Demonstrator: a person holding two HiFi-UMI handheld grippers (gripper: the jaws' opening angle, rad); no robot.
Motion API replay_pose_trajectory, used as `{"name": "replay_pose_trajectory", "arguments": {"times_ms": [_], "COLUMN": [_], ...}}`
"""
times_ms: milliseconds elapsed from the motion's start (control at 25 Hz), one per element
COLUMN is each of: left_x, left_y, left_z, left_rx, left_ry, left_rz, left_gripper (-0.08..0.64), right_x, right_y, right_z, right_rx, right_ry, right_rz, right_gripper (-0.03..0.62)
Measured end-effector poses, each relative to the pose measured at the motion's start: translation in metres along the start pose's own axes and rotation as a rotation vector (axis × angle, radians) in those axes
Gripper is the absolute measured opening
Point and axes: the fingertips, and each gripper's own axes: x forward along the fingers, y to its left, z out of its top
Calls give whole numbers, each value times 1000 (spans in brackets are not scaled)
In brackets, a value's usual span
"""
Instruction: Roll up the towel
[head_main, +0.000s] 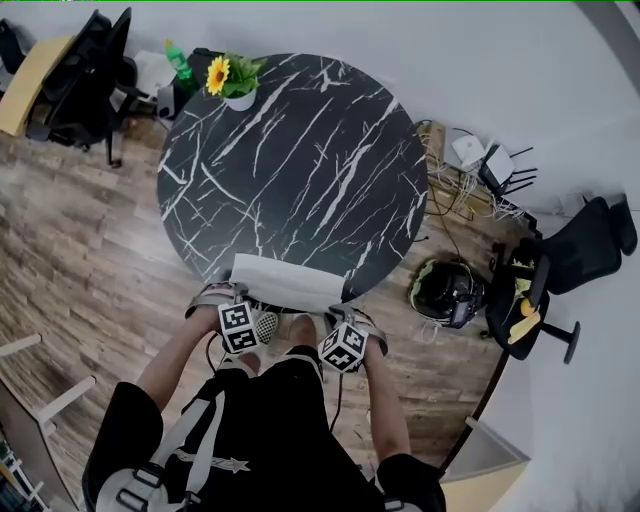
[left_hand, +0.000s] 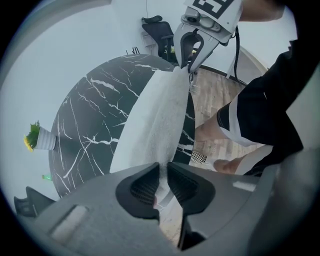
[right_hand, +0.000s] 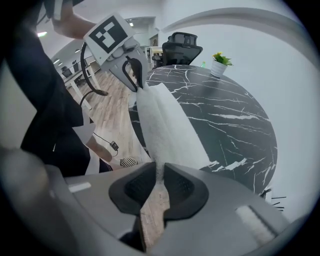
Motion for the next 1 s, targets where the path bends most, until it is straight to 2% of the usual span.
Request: {"name": "replay_pose_trajectory", "arguments": {"times_ms": [1000], "left_x": [13], "left_y": [38], "left_z": [11], "left_rx": [0], "left_ry": [41], "left_rz": [-61], "left_gripper": [67], "right_x": [13], "right_y": [-43], "right_z": [10], "right_rx": [42], "right_ry": [-10], "right_rz": [68], "right_gripper": [60]}}
